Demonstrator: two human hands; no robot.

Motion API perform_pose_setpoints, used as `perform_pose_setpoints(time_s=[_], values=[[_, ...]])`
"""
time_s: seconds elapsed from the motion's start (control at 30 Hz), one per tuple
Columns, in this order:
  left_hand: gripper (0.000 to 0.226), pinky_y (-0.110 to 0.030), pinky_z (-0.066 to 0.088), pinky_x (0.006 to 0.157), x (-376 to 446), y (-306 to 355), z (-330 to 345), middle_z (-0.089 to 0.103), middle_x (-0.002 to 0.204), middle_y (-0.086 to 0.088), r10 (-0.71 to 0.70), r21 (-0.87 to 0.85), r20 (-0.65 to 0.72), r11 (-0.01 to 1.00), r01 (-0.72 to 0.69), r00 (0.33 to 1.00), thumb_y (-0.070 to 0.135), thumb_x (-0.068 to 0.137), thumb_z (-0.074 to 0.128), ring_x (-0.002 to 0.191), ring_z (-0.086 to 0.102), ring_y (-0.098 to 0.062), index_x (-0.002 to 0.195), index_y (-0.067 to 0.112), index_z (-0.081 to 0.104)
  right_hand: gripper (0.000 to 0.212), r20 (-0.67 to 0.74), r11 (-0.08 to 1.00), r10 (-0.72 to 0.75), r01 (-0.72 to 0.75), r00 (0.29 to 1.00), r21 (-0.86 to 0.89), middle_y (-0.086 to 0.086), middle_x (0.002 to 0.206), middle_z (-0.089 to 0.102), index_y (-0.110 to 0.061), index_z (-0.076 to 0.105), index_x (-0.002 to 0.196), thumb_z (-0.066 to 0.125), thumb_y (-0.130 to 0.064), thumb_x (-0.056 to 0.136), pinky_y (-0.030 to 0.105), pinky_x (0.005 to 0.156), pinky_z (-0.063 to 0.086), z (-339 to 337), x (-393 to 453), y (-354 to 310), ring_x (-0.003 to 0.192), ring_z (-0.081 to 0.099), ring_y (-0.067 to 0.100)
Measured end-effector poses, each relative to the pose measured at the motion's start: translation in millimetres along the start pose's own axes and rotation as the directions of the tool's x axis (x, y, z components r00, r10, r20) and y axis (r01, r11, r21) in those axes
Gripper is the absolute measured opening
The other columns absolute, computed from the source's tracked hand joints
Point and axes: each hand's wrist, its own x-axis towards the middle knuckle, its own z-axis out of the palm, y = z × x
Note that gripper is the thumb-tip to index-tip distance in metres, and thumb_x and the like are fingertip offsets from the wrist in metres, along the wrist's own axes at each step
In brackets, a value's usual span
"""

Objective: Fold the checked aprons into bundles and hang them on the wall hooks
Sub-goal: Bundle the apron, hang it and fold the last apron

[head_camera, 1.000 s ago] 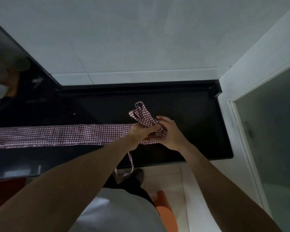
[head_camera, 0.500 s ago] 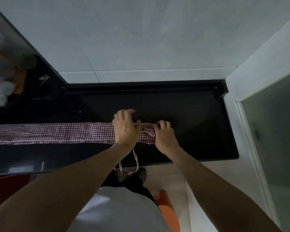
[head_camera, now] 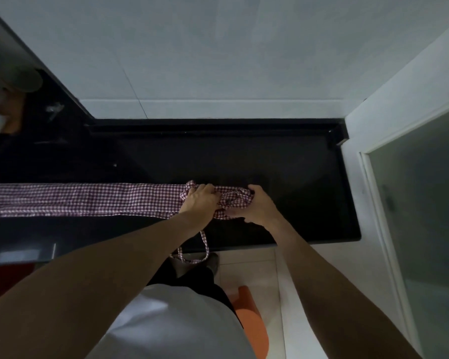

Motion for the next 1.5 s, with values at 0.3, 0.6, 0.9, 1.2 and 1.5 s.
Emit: perform_pose_setpoints(time_s=[0.3, 0.6, 0.9, 1.2, 1.5], values=[[0.031, -0.040, 0.044, 0.090, -10.8, -30.0, 2.7, 0.051, 0.110, -0.008, 0.038, -0.029, -0.306, 0.998, -0.049, 0.951, 0.029, 0.091, 0.067, 0.101, 0.048, -0.028, 0.121, 0.023, 0.070, 0.023, -0.170, 0.910, -0.120, 0.177, 0.978, 0.374, 0.007, 0.096, 0.069, -0.014, 0.061, 0.106, 0.072, -0.027, 0.091, 0.025, 0.048, 0.053, 19.8, -5.0, -9.0, 0.063, 0.068, 0.010], [0.022, -0.018, 0.036, 0.080, -5.8, -31.3, 3.8, 0.058, 0.102, -0.013, -0.203, -0.591, -0.188, 0.805, 0.054, 0.961, 0.002, 0.086, 0.070, 0.098, 0.058, -0.028, 0.107, -0.004, 0.070, 0.027, -0.092, 0.885, -0.117, 0.146, 0.989, 0.441, 0.002, 0.101, 0.071, -0.019, 0.063, 0.106, 0.075, -0.030, 0.085, 0.044, 0.090, 0.058, 7.0, -17.4, -59.7, 0.092, 0.071, 0.018], [0.068, -0.028, 0.050, 0.098, -22.1, -58.9, -39.6, 0.067, 0.117, 0.003, 0.133, -0.899, 0.373, 0.294, 0.323, 0.918, 0.000, 0.068, 0.085, 0.108, 0.064, -0.010, 0.126, 0.020, 0.054, 0.038, 0.105, 0.816, -0.080, 0.004, 0.991, 0.578, 0.007, 0.111, 0.069, -0.018, 0.061, 0.114, 0.079, -0.021, 0.080, 0.048, 0.096, 0.055, 42.1, -16.2, -96.9, 0.101, 0.069, 0.023], [0.068, -0.024, 0.051, 0.084, -39.8, -93.1, -47.4, 0.061, 0.113, 0.008, -0.104, -0.854, 0.226, 0.458, 0.248, 0.969, 0.049, 0.071, 0.082, 0.104, 0.060, -0.009, 0.126, 0.023, 0.053, 0.038, 0.249, 0.862, -0.053, -0.082, 0.967, 0.501, 0.012, 0.108, 0.074, -0.009, 0.067, 0.116, 0.078, -0.025, 0.083, 0.050, 0.099, 0.053, 67.5, -14.7, -107.1, 0.100, 0.071, 0.027], [0.034, -0.040, 0.053, 0.095, -49.7, -110.1, -24.6, 0.070, 0.113, -0.008, -0.356, -0.828, 0.317, 0.348, 0.440, 0.879, 0.045, 0.091, 0.065, 0.103, 0.066, -0.023, 0.107, 0.016, 0.067, 0.043, -0.036, 0.986, 0.001, 0.005, 0.999, 0.168, 0.000, 0.106, 0.069, -0.009, 0.061, 0.122, 0.067, -0.040, 0.093, 0.036, 0.090, 0.057, 65.3, -12.7, -86.1, 0.094, 0.069, 0.016]])
